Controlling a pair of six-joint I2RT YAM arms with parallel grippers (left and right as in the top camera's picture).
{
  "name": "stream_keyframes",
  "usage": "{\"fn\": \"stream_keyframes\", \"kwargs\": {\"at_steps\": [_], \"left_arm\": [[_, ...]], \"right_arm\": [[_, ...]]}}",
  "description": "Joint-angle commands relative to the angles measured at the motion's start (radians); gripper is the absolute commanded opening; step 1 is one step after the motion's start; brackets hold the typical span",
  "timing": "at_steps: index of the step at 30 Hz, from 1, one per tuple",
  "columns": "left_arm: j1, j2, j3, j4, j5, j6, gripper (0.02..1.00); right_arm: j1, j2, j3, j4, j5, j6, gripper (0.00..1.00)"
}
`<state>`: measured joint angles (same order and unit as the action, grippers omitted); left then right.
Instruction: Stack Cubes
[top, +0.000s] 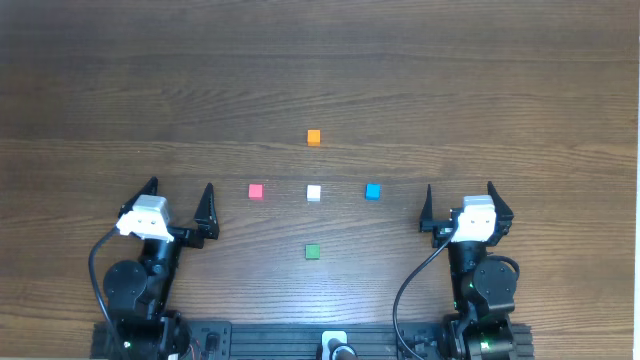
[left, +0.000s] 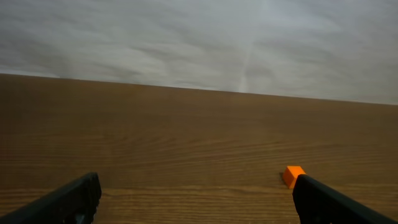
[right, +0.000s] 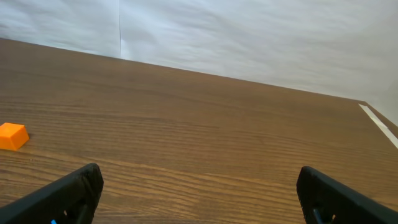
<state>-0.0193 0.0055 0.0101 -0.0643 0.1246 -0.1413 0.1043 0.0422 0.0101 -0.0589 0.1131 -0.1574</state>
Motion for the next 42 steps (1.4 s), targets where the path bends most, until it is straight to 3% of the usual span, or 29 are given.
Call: {"fn": "stream_keyframes", "kwargs": {"at_steps": [1, 42], "left_arm": [[0.004, -0.003, -0.005, -0.002, 0.013, 0.014, 1.000], [0.005, -0.003, -0.005, -0.004, -0.013, 0.015, 1.000]], "right_arm": [[-0.007, -0.005, -0.005, -0.005, -0.008, 0.003, 0.993], [-0.007, -0.005, -0.005, -0.005, -0.008, 0.003, 0.991]]}}
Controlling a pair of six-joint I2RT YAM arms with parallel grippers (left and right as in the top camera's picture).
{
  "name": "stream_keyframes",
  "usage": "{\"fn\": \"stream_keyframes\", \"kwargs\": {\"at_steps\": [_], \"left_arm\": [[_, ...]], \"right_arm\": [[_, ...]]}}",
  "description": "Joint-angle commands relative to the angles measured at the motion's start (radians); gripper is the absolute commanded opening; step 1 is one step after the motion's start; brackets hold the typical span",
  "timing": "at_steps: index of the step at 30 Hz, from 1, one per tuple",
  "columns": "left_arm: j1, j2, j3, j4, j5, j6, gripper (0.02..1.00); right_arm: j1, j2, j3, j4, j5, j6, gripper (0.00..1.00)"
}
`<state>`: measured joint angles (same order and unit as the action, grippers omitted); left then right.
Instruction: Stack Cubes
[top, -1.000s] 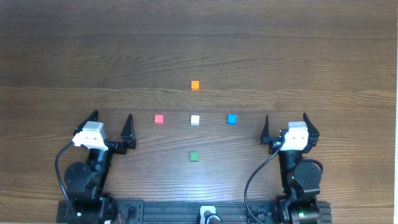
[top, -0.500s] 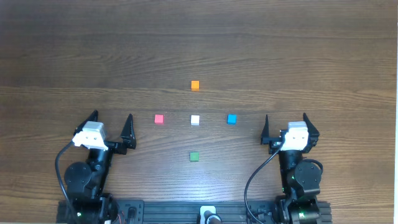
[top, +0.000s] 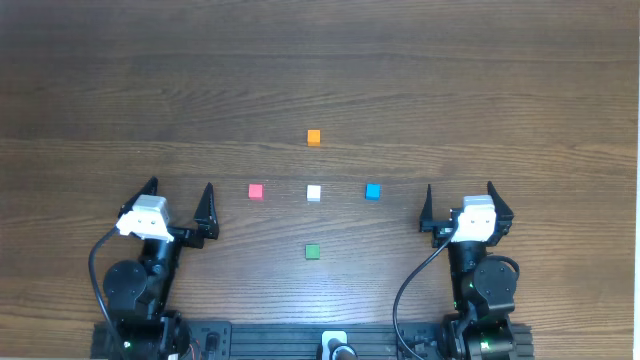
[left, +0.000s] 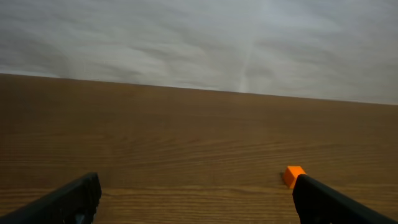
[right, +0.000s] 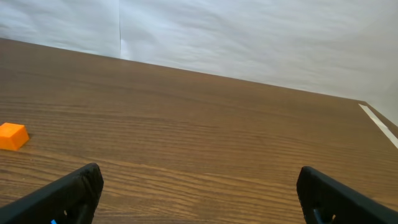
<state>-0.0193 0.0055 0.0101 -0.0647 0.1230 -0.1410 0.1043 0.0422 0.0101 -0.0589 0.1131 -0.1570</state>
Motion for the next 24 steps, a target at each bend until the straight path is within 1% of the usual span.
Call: {"fn": "stream_keyframes", "kwargs": {"at_steps": [1, 5, 7, 11, 14, 16, 20, 24], "left_arm": [[0.005, -0.003, -0.005, -0.004, -0.011, 0.014, 0.998], [0.004, -0.003, -0.005, -0.004, -0.011, 0.014, 1.000], [0.003, 0.009, -0.004, -0.003, -0.004, -0.014, 0.998], [-0.025, 0.135, 0.067, -0.009, 0.010, -0.066, 0.998], [-0.064, 0.328, 0.229, -0.116, 0.066, -0.076, 0.996], [-0.091, 0.479, 0.364, -0.234, 0.093, -0.078, 0.998], [-0.156, 0.771, 0.610, -0.441, 0.097, -0.104, 0.998], [-0.224, 1.034, 0.777, -0.538, 0.096, -0.153, 0.998]], "right_arm": [[-0.007, -0.005, -0.005, -0.005, -0.008, 0.002, 0.991], [-0.007, -0.005, -0.005, -0.005, -0.008, 0.002, 0.991], [-0.007, -0.005, -0.005, -0.005, -0.008, 0.002, 0.993], [-0.007, -0.005, -0.005, -0.005, -0.008, 0.002, 0.993], [-0.007, -0.005, -0.005, -0.005, -0.008, 0.002, 0.991], [-0.007, -0.005, -0.005, -0.005, -0.008, 0.002, 0.993], [-0.007, -0.005, -0.005, -0.005, -0.008, 0.002, 0.993], [-0.007, -0.005, -0.005, -0.005, -0.008, 0.002, 0.993]]}}
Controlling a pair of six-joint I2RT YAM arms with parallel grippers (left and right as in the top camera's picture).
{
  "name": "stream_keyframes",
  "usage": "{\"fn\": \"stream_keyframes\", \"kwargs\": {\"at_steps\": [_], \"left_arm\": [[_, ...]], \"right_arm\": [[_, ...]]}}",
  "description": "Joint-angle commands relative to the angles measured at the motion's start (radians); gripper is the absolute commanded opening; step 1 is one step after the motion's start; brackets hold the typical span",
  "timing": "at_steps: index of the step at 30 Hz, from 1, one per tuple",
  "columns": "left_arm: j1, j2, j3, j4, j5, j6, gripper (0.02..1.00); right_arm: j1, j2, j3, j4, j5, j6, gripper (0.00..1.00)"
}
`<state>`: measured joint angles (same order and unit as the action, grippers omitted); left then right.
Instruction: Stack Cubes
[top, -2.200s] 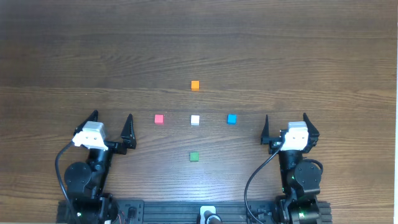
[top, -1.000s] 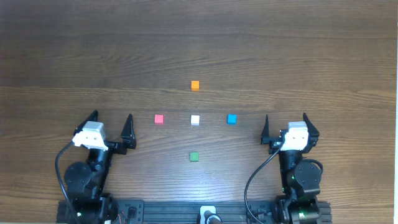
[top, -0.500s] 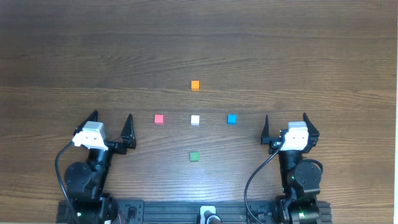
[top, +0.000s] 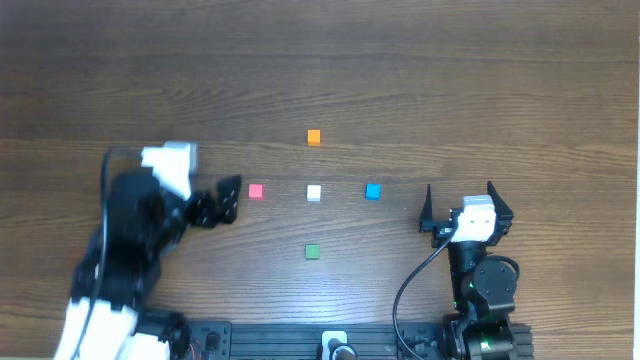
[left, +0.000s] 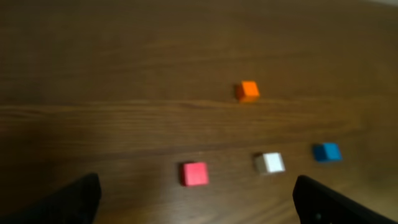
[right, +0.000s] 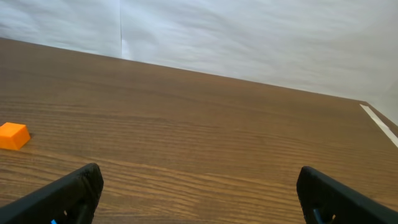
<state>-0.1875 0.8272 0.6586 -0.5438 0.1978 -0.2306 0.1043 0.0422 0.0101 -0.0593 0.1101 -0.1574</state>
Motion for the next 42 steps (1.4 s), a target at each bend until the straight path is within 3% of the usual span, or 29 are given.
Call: {"fn": "stream_keyframes", "kwargs": {"at_steps": [1, 13, 29, 42], "left_arm": [[-0.069, 0.271, 0.158, -0.066, 0.022, -0.075, 0.998], [-0.191, 0.735, 0.233, -0.029, -0.040, -0.224, 0.998], [-0.197, 0.806, 0.233, -0.014, -0.130, -0.229, 0.989], [-0.197, 0.843, 0.234, -0.009, -0.147, -0.230, 0.982]], "right_arm": [[-0.007, -0.005, -0.005, -0.005, -0.005, 0.003, 0.993], [-0.007, -0.005, -0.005, -0.005, -0.005, 0.003, 0.993], [-0.007, -0.005, -0.005, -0.005, -0.005, 0.003, 0.993], [-0.007, -0.005, -0.005, -0.005, -0.005, 0.003, 0.991]]}}
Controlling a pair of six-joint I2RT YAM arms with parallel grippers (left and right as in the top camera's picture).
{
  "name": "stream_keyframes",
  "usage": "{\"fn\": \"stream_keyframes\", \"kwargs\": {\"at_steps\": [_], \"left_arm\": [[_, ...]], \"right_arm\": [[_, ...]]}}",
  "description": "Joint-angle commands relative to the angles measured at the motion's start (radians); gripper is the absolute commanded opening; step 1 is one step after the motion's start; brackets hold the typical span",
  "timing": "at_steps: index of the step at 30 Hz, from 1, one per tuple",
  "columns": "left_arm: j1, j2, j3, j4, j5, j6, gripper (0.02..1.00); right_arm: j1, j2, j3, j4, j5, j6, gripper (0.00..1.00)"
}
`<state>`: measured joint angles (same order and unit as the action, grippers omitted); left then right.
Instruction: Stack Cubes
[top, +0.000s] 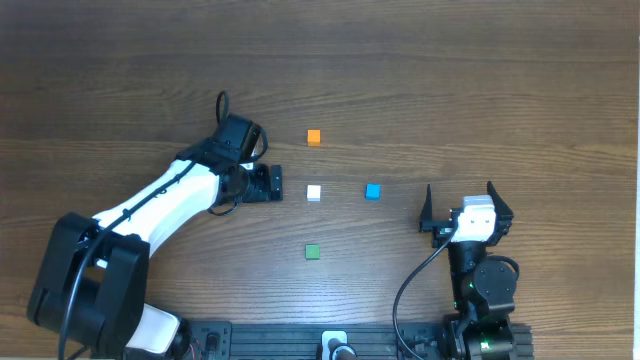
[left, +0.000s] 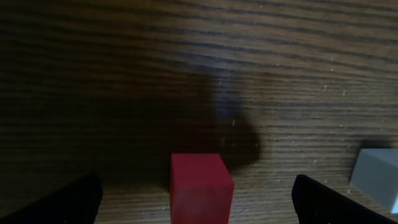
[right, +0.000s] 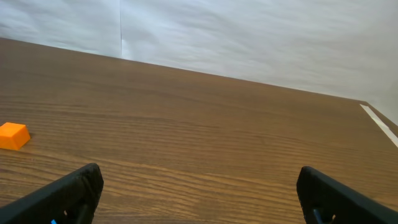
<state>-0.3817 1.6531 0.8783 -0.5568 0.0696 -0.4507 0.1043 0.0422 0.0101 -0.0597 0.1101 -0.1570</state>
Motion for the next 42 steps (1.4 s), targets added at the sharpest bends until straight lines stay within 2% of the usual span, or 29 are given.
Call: {"fn": "stream_keyframes", "kwargs": {"at_steps": [1, 4, 11, 28, 33, 37, 42], "left_arm": [[-0.003, 0.018, 0.014, 0.006, -0.019, -0.010, 0.982], [-0.003, 0.018, 0.014, 0.007, -0.019, -0.010, 0.980], [-0.023, 0.019, 0.014, 0.007, -0.041, -0.010, 0.879], [-0.066, 0.021, 0.014, -0.001, -0.110, 0.002, 0.794], [-0.066, 0.034, 0.014, -0.001, -0.114, 0.001, 0.728], [-0.066, 0.036, 0.014, 0.000, -0.117, 0.001, 0.627], [-0.066, 0.036, 0.014, 0.000, -0.124, 0.001, 0.546]], "right_arm": [[-0.007, -0.005, -0.005, -0.004, -0.005, 0.002, 0.993], [-0.007, -0.005, -0.005, -0.004, -0.005, 0.002, 0.991], [-0.007, -0.005, -0.005, -0.004, -0.005, 0.002, 0.993], [-0.007, -0.005, -0.005, -0.004, -0.005, 0.002, 0.991], [-0.007, -0.005, -0.005, -0.004, -0.005, 0.002, 0.993], [-0.007, -0.005, -0.005, -0.004, -0.005, 0.002, 0.993], [-0.007, -0.005, -0.005, -0.004, -0.005, 0.002, 0.991]]}}
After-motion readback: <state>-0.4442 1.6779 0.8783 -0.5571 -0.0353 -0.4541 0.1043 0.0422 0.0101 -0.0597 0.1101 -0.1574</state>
